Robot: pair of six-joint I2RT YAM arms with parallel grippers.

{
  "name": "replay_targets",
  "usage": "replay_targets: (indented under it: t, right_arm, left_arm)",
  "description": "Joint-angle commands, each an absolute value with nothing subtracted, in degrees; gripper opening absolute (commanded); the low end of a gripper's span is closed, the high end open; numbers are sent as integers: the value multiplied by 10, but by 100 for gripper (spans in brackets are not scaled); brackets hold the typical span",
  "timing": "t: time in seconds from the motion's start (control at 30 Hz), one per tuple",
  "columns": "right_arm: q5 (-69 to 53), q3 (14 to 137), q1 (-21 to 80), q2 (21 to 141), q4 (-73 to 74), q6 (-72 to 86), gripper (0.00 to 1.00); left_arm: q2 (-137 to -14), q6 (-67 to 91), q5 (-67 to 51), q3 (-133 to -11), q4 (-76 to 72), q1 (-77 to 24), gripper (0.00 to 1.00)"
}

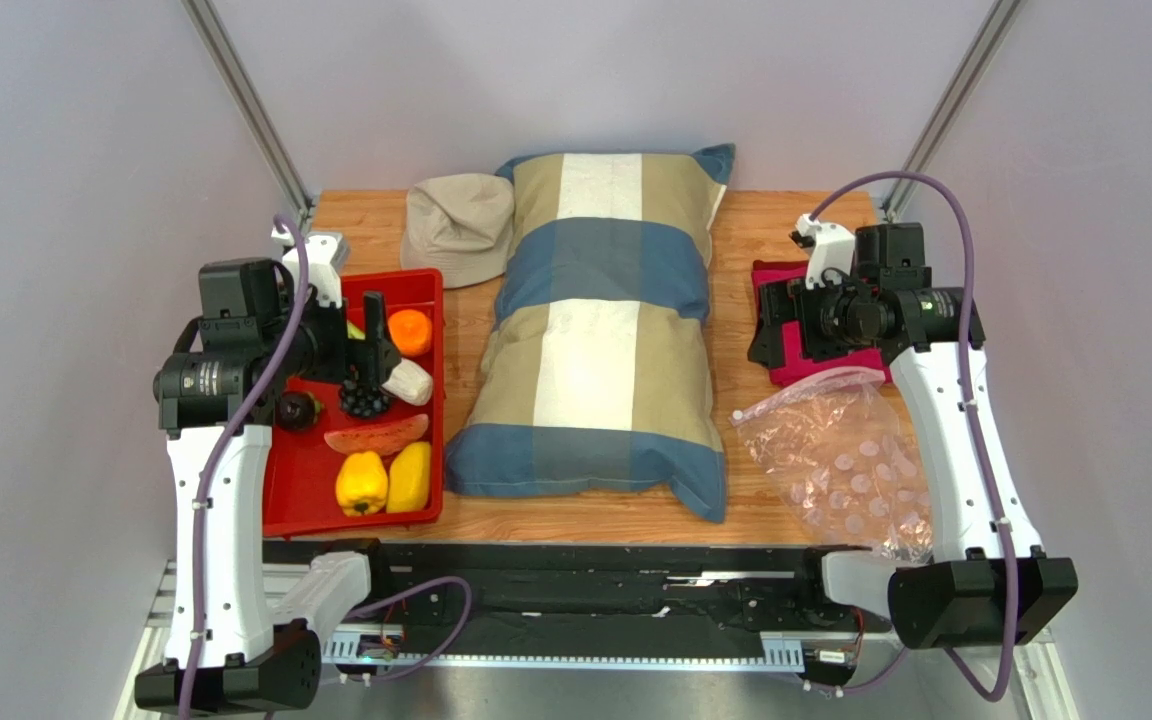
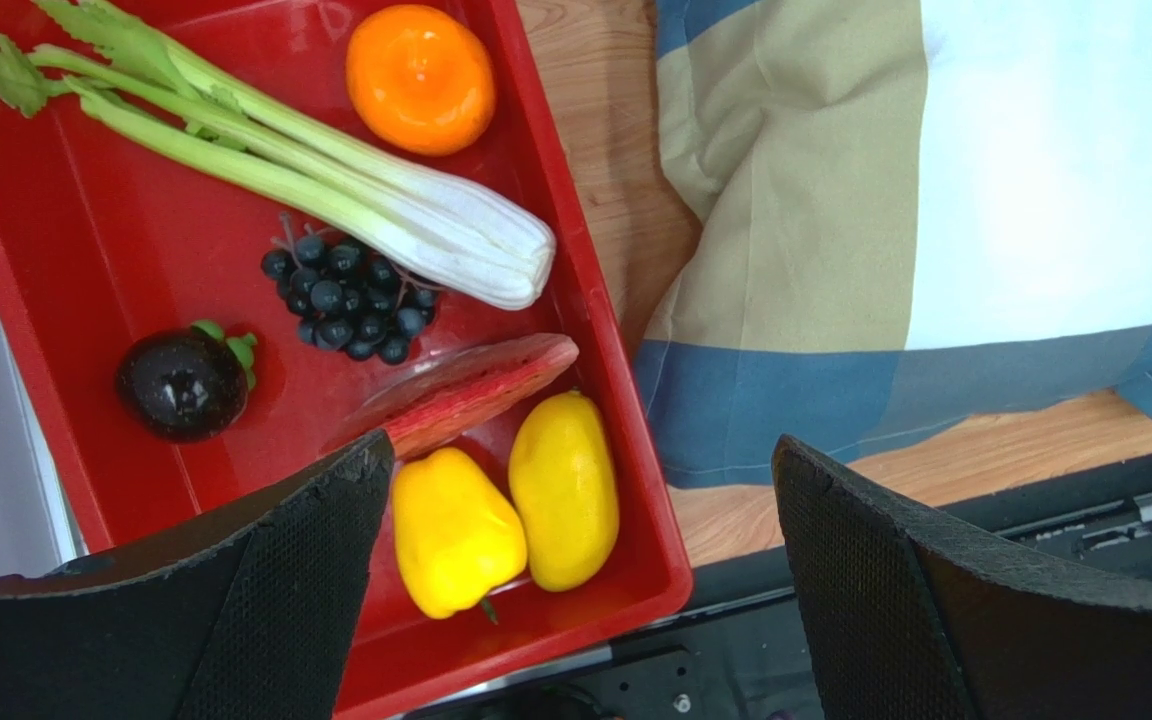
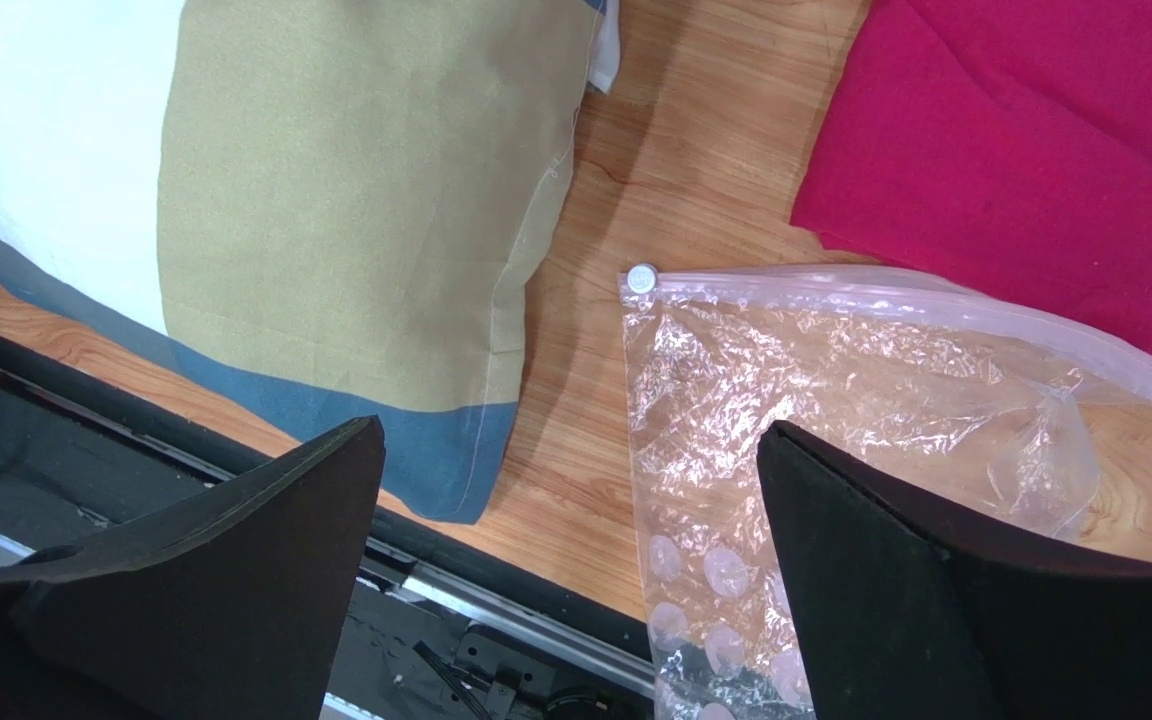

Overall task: Place the food in the zip-top bag and seal the zipper
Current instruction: Pick up the zipper food storage bag at the corner of the board.

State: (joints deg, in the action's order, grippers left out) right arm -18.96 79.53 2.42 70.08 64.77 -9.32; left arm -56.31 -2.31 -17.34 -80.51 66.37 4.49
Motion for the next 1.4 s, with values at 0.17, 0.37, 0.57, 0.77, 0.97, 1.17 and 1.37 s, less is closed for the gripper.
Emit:
replay_targets:
  t: [0.17, 0.37, 0.57, 0.77, 0.97, 1.17, 1.37]
  right_arm:
    - [-239, 850, -84, 800, 734, -164, 100]
    - [-215, 876, -171, 863, 788, -249, 100]
    - [-174, 871, -208, 932, 780, -305, 100]
    - [-129, 885, -207, 1025, 767, -337, 100]
    - [-106, 897, -207, 1084, 740, -348, 100]
    - [-131, 868, -208, 1100, 730, -372, 68]
    - [-124, 831, -208, 1086, 691, -384, 0]
  left_arm:
    - [-557, -29, -205, -824, 635, 47, 99]
    - [-542, -33, -256, -815, 601, 46, 99]
    - [-541, -54, -308, -804, 584, 47, 99]
    - [-541, -62, -324, -789, 565, 47, 99]
    - [-535, -65, -333, -779, 553, 47, 99]
    - [-535, -66, -338, -768, 538, 47, 99]
    - [-541, -52, -355, -759, 522, 47, 99]
